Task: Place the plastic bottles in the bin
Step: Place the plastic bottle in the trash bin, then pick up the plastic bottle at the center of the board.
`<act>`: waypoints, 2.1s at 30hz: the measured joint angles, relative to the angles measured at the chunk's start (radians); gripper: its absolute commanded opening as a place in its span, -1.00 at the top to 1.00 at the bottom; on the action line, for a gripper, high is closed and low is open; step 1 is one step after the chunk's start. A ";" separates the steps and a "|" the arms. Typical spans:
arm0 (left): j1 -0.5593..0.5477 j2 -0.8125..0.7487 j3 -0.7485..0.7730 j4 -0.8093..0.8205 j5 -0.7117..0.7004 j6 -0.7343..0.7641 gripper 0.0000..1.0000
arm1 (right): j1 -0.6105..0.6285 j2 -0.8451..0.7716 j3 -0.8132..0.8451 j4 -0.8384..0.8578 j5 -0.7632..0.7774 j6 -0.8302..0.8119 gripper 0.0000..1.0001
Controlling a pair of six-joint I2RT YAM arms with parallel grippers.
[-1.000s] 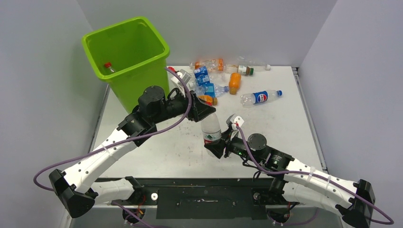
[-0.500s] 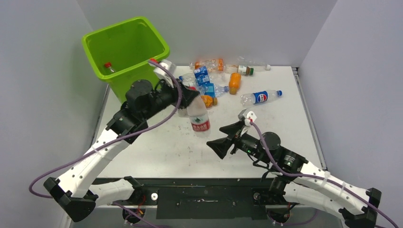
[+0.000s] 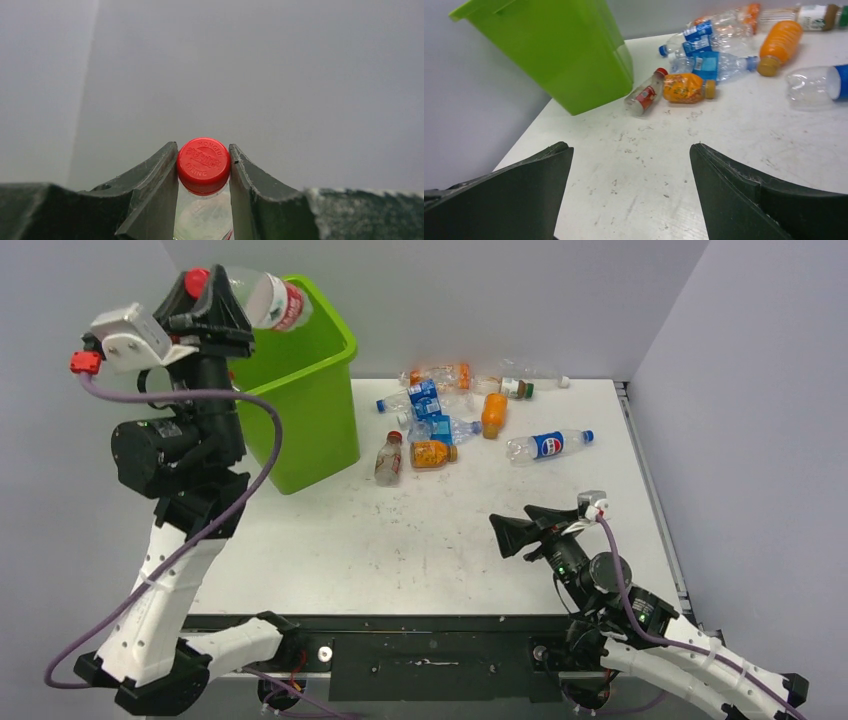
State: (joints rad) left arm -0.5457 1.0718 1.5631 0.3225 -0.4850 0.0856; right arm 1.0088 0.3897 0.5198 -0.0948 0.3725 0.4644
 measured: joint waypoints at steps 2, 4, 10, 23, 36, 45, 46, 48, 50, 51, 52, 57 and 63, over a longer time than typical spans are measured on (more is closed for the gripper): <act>0.041 0.072 0.079 0.037 -0.039 0.045 1.00 | 0.000 -0.053 -0.043 -0.016 0.059 0.019 -0.80; 0.077 0.144 0.140 0.044 -0.075 0.071 1.00 | 0.000 -0.072 -0.053 -0.027 0.095 0.027 -0.80; 0.115 0.356 0.241 0.035 -0.164 0.117 1.00 | 0.000 -0.040 -0.052 -0.068 0.165 0.043 -0.80; 0.180 0.657 0.373 -0.116 -0.245 0.129 -0.93 | 0.000 0.000 -0.052 -0.079 0.207 0.045 -0.79; -0.299 0.319 0.328 -0.304 -0.012 0.154 -0.93 | 0.000 0.140 -0.032 -0.082 0.265 0.054 -0.79; -0.340 -0.098 -0.297 -0.488 0.253 -0.134 -0.93 | -0.072 0.452 0.224 -0.148 0.290 0.089 -0.79; -0.342 -0.111 -0.369 -0.508 0.264 -0.158 -0.93 | -0.116 0.494 0.246 -0.142 0.260 0.098 -0.79; -0.343 -0.122 -0.496 -0.554 0.282 -0.195 -0.93 | -0.236 0.552 0.255 -0.125 0.191 0.125 -0.79; -0.343 -0.122 -0.607 -0.591 0.289 -0.225 -0.93 | -0.393 0.583 0.245 -0.115 0.096 0.175 -0.79; -0.343 -0.130 -0.654 -0.606 0.292 -0.237 -0.93 | -0.475 0.591 0.237 -0.099 0.048 0.209 -0.79; -0.343 -0.148 -0.703 -0.621 0.292 -0.249 -0.93 | -0.559 0.600 0.229 -0.081 0.009 0.246 -0.79; -0.343 -0.272 -0.810 -0.603 0.283 -0.288 -0.92 | -0.836 0.708 0.220 0.006 -0.103 0.442 -0.79; -0.344 -0.355 -0.859 -0.560 0.255 -0.338 -0.93 | -0.918 0.975 0.258 0.058 -0.171 0.583 -0.79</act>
State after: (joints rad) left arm -0.8898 0.7170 0.7036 -0.2379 -0.2302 -0.2520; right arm 0.0910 1.3647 0.7776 -0.0364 0.2012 1.0477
